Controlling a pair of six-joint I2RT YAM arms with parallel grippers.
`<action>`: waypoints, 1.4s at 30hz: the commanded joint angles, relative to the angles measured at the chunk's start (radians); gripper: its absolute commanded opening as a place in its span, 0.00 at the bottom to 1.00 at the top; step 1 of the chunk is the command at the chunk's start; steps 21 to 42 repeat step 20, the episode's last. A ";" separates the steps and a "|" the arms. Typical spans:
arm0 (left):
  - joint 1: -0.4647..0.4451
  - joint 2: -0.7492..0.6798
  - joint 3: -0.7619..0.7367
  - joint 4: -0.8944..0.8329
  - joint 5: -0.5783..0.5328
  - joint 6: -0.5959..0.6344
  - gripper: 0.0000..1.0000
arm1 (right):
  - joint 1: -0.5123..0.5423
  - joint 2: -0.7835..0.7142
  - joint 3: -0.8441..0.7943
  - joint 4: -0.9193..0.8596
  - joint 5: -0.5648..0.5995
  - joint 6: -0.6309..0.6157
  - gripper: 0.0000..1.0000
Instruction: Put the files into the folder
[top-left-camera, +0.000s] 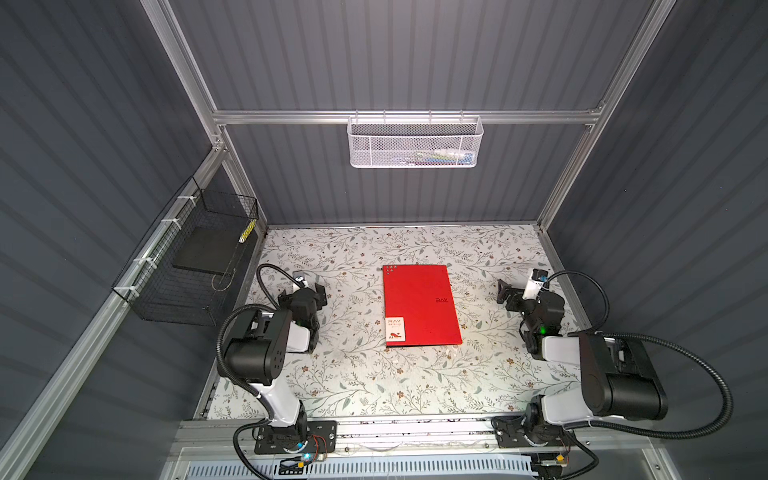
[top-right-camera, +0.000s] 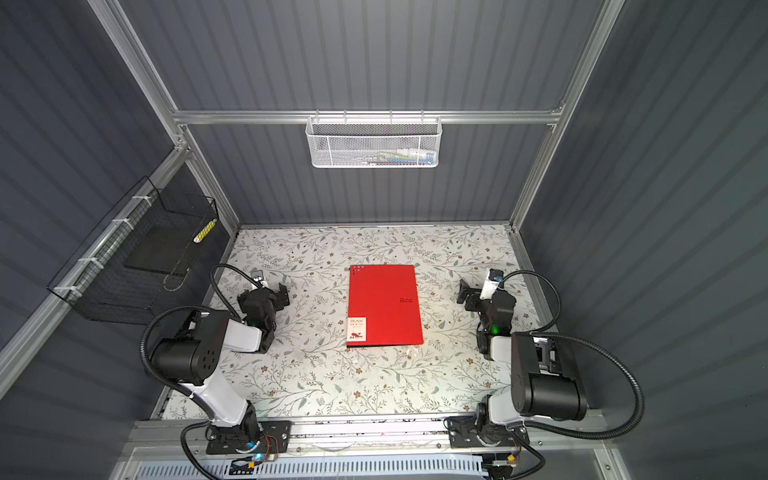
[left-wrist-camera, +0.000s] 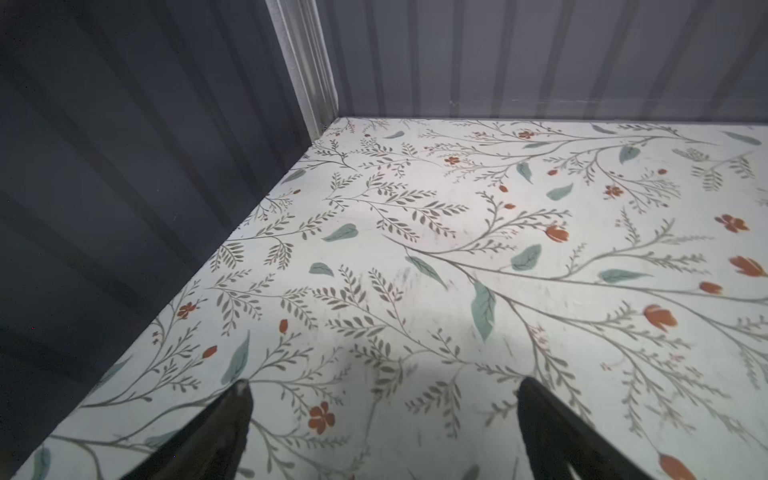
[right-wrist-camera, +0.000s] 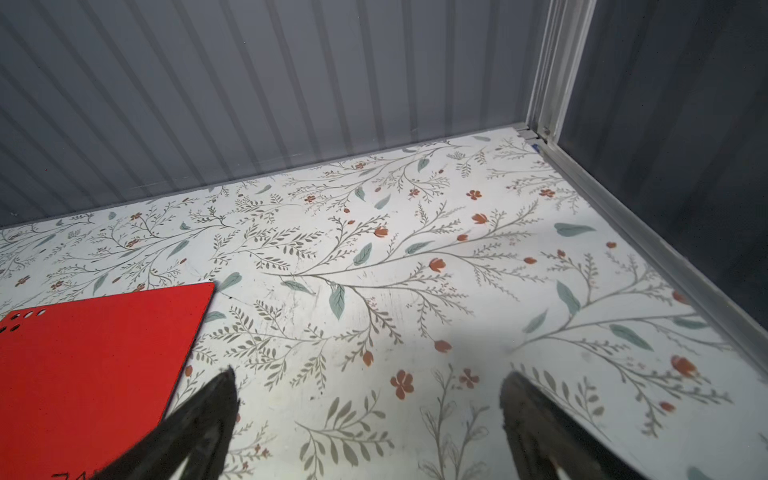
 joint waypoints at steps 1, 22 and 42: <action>-0.003 -0.014 0.001 -0.085 0.037 -0.031 1.00 | 0.014 -0.004 0.000 -0.006 0.024 -0.040 0.99; -0.005 -0.012 -0.013 -0.043 0.042 -0.024 1.00 | 0.024 -0.009 -0.001 -0.012 0.042 -0.048 0.99; -0.005 -0.012 -0.013 -0.043 0.042 -0.024 1.00 | 0.024 -0.009 -0.001 -0.012 0.042 -0.048 0.99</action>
